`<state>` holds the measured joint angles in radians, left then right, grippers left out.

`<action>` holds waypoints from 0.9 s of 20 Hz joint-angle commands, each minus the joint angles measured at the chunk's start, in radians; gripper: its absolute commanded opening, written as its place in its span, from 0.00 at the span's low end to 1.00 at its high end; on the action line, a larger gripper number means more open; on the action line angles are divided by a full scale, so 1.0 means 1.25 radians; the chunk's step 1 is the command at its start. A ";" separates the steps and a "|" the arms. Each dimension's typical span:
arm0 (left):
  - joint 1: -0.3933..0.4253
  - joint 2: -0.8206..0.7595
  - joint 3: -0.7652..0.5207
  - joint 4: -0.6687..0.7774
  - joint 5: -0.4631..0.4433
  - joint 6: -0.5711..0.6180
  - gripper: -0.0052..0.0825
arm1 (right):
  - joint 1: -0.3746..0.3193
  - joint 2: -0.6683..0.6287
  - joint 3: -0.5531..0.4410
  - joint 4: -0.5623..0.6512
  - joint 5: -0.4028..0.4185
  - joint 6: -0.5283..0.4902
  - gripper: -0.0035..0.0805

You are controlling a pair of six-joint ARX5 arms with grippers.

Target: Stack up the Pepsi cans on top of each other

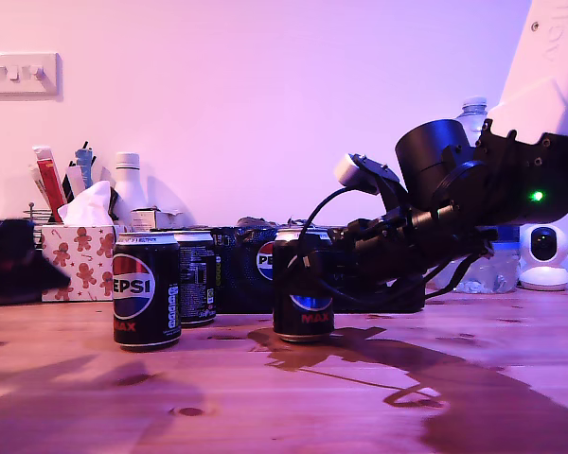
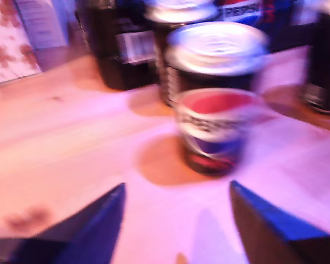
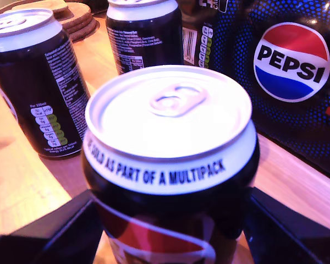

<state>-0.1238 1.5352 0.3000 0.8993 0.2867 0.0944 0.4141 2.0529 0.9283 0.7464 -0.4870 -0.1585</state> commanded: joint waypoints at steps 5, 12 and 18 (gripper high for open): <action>0.067 0.213 0.224 0.011 0.135 0.011 0.03 | 0.003 -0.022 -0.011 -0.002 0.000 -0.005 0.50; 0.113 0.428 0.467 -0.079 0.345 0.024 0.03 | 0.003 -0.022 -0.009 0.003 -0.001 -0.005 0.50; 0.058 0.508 0.516 -0.094 0.404 0.099 0.03 | 0.003 -0.022 -0.008 0.003 -0.001 -0.005 0.50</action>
<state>-0.0463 2.1483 0.9421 0.7773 0.7784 0.2089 0.4141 2.0495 0.9272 0.7410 -0.4870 -0.1627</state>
